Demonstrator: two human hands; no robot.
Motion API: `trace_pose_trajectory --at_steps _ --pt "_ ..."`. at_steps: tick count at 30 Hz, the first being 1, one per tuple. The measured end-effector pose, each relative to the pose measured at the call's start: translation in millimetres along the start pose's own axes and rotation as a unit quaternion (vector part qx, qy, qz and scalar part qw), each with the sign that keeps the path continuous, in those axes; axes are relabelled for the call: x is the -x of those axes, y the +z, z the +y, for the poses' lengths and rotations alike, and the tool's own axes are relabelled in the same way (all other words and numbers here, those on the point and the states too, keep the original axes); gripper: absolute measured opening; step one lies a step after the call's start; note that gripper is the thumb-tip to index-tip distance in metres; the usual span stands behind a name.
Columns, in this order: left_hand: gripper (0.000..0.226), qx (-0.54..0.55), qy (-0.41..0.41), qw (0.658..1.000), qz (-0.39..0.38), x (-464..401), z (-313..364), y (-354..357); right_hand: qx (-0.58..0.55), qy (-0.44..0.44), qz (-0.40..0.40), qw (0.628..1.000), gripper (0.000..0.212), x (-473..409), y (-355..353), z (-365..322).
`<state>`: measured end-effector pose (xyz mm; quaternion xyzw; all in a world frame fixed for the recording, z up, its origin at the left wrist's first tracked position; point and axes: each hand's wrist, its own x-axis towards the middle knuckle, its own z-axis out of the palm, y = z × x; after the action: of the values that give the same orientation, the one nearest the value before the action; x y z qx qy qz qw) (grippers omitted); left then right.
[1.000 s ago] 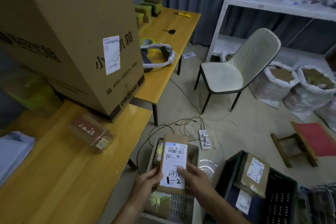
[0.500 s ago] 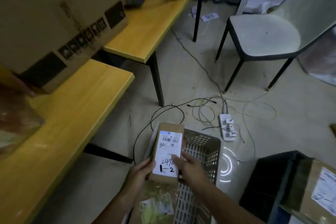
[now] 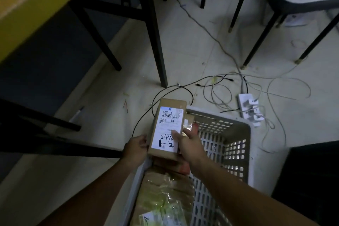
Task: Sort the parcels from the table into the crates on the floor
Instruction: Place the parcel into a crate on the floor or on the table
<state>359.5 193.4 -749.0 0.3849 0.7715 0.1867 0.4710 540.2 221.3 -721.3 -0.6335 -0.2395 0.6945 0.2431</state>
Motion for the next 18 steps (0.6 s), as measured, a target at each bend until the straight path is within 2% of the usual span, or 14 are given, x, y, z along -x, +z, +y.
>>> trace_pose_trajectory --at_steps 5,8,10,14,18 --pt "0.027 -0.009 0.037 0.999 -0.013 -11.9 -15.9 4.1 0.018 -0.013 0.019 1.000 0.020 -8.1 4.0 6.9" --pt "0.041 0.028 0.031 0.999 -0.029 -15.5 -18.6 2.4 0.035 -0.025 0.047 0.998 0.010 -6.5 8.5 11.7" --pt "0.036 0.006 0.043 0.998 -0.039 -16.1 -22.0 2.5 0.048 -0.034 0.068 0.996 0.007 -4.4 10.2 12.7" --pt "0.038 0.004 0.050 0.996 -0.067 -17.3 -27.1 -0.1 0.076 -0.051 0.077 0.993 0.018 4.1 11.4 8.1" --pt "0.034 -0.052 0.046 0.994 -0.083 -15.5 -27.8 -2.3 0.104 -0.032 0.079 0.991 0.026 11.1 11.9 0.0"
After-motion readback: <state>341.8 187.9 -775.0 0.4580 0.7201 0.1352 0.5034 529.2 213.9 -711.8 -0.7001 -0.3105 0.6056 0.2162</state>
